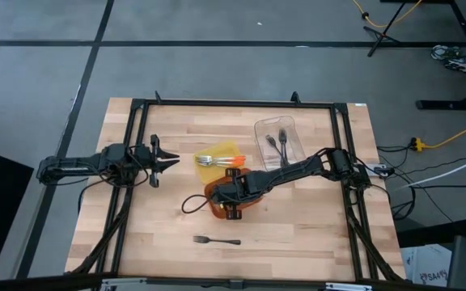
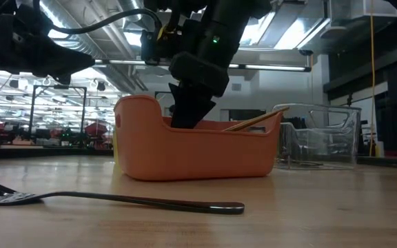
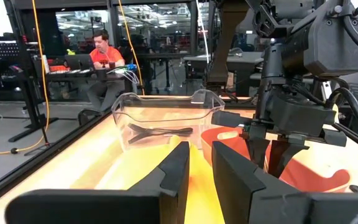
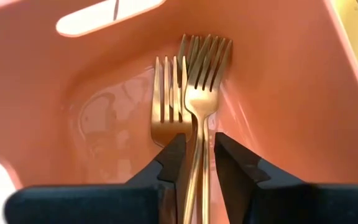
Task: Sort silverware by color (type)
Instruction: Put the black fork into the transparent bin
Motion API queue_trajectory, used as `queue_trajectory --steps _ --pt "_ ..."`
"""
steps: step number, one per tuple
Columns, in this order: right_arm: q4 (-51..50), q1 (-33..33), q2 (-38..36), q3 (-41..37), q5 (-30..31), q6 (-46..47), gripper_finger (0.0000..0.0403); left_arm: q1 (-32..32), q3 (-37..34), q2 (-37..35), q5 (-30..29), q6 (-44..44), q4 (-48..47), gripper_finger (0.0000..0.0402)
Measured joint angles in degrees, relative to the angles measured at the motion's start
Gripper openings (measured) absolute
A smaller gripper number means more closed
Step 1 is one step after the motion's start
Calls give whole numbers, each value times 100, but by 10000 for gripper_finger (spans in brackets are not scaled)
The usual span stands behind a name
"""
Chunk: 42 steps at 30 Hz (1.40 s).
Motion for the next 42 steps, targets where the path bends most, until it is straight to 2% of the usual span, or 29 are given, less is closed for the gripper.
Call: queue_trajectory --steps 18,24,33,42 --pt "-77 0 -2 183 -4 0 76 0 0 0 -2 7 0 63" --pt "-166 0 -2 590 -4 -1 76 0 0 0 -2 9 0 63" --pt "-1008 4 -11 1513 -13 2 76 0 0 0 -4 11 0 63" --pt "-903 192 -13 2095 -167 37 76 0 0 0 -6 11 0 63"
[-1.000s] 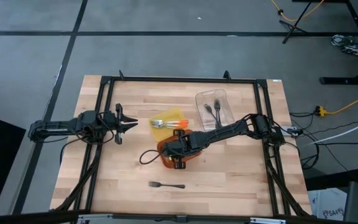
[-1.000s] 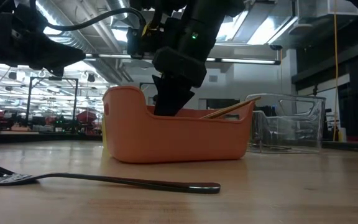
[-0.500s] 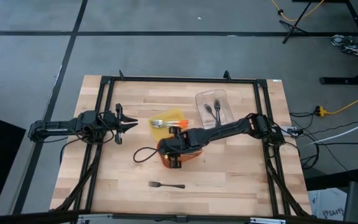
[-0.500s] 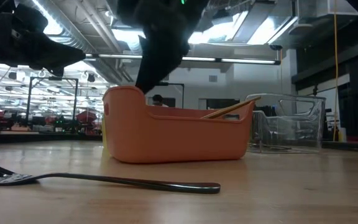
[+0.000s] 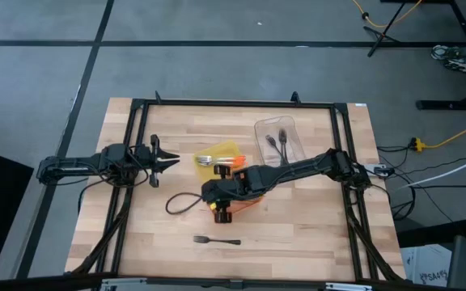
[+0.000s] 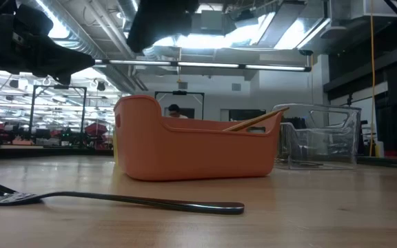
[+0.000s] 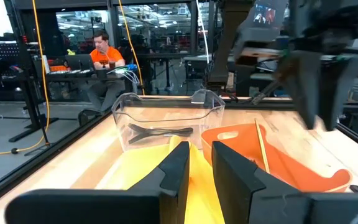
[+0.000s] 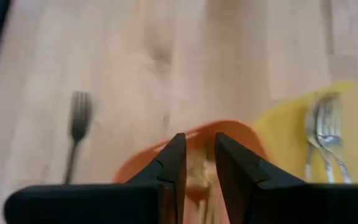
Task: Sort silverware by color (type)
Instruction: Put the black fork into the transparent bin
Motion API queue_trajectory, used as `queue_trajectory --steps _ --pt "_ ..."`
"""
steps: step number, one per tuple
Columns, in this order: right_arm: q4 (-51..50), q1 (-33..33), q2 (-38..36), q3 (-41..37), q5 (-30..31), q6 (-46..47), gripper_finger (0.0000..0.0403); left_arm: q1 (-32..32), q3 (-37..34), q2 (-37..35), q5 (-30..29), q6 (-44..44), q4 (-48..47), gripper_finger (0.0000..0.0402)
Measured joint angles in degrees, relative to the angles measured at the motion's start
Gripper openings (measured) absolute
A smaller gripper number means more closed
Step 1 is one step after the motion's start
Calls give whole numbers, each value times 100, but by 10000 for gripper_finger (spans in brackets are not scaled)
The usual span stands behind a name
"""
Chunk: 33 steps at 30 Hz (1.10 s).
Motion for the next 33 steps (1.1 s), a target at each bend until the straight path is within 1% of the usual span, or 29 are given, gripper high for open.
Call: queue_trajectory --steps 10,14,17,23,28,33 --pt "225 588 2 44 -19 4 76 0 0 0 -42 2 2 63" --pt "395 824 4 44 121 39 76 0 0 0 -43 2 2 63" --pt "550 975 4 44 282 279 76 0 0 0 -43 2 2 63" --pt "608 1161 4 44 393 912 76 0 0 0 -45 2 3 63" --pt "612 1340 59 44 874 1627 76 -2 0 0 -47 2 4 63" --pt "597 1530 133 38 1249 2053 76 -2 0 0 -49 2 4 63"
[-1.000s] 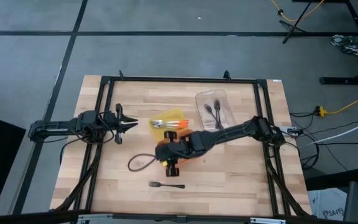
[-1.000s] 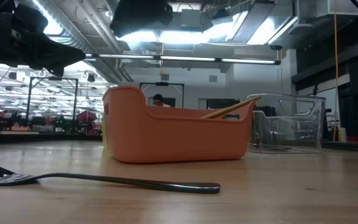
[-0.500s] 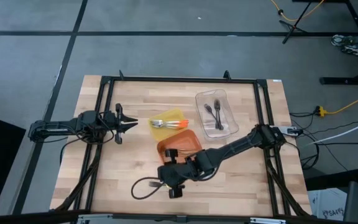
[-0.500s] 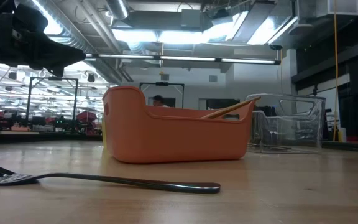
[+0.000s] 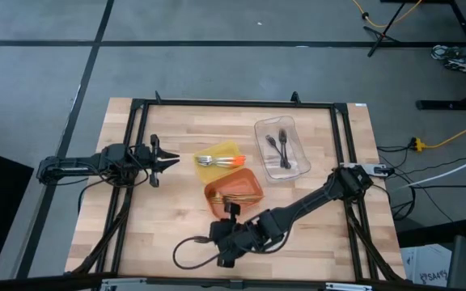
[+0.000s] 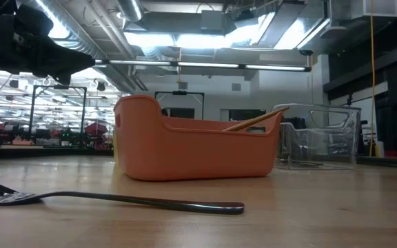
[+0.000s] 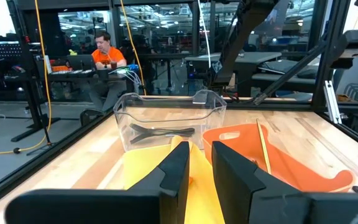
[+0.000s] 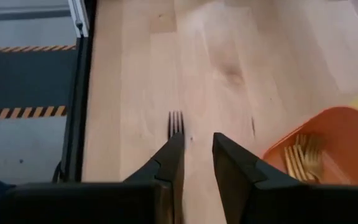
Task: Sort silverware by color (type)
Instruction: Put the black fork into the transparent bin
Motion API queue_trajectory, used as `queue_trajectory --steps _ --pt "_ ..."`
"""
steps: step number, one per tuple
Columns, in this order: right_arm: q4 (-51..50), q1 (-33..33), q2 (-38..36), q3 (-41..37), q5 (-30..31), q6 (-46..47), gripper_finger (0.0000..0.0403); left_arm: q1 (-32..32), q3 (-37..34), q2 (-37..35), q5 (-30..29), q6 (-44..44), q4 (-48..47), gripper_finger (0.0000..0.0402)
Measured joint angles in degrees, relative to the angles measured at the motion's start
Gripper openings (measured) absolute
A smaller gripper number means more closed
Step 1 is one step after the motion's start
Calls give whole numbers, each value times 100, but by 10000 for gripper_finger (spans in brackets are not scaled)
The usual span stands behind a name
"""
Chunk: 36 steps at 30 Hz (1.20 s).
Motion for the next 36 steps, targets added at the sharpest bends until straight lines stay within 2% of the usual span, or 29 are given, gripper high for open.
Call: queue_trajectory --steps 14,24,36 --pt "791 234 20 -1047 129 205 76 0 0 0 0 0 0 63" --pt "2430 230 2 -2142 242 199 76 0 0 0 0 0 0 63" --pt "3175 230 2 -2972 251 189 76 0 0 0 0 0 0 63"
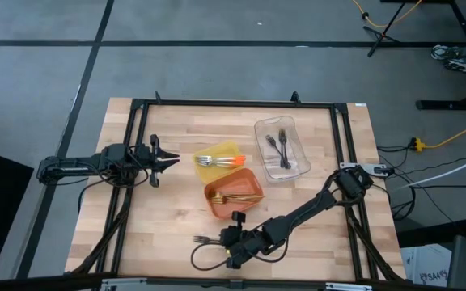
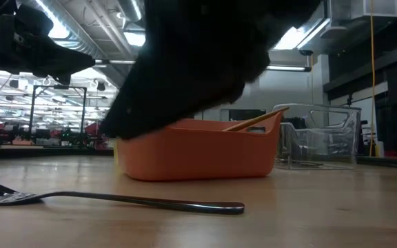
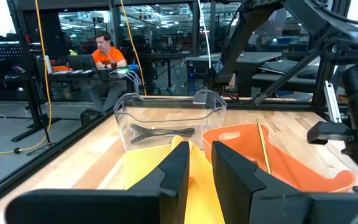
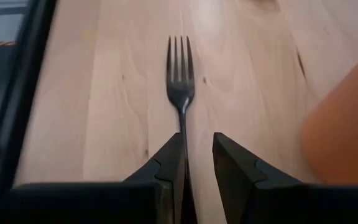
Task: Sort silverware by color (type)
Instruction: Put the black fork into the transparent bin
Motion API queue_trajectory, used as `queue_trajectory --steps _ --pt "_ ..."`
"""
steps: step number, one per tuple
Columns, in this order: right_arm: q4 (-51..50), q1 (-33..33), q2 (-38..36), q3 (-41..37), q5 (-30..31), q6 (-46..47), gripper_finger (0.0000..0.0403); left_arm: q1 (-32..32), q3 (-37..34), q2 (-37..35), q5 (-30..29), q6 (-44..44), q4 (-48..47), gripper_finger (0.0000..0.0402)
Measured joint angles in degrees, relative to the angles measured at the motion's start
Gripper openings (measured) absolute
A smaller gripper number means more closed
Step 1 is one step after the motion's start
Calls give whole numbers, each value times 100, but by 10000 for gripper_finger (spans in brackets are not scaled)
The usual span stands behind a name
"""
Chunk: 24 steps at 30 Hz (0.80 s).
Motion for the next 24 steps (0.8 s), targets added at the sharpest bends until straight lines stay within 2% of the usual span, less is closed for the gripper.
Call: queue_trajectory --steps 17,24 --pt "532 -26 3 -203 26 -170 76 2 0 0 0 0 2 63" --pt "1085 -83 336 -203 -91 -219 76 2 0 0 0 0 2 63"
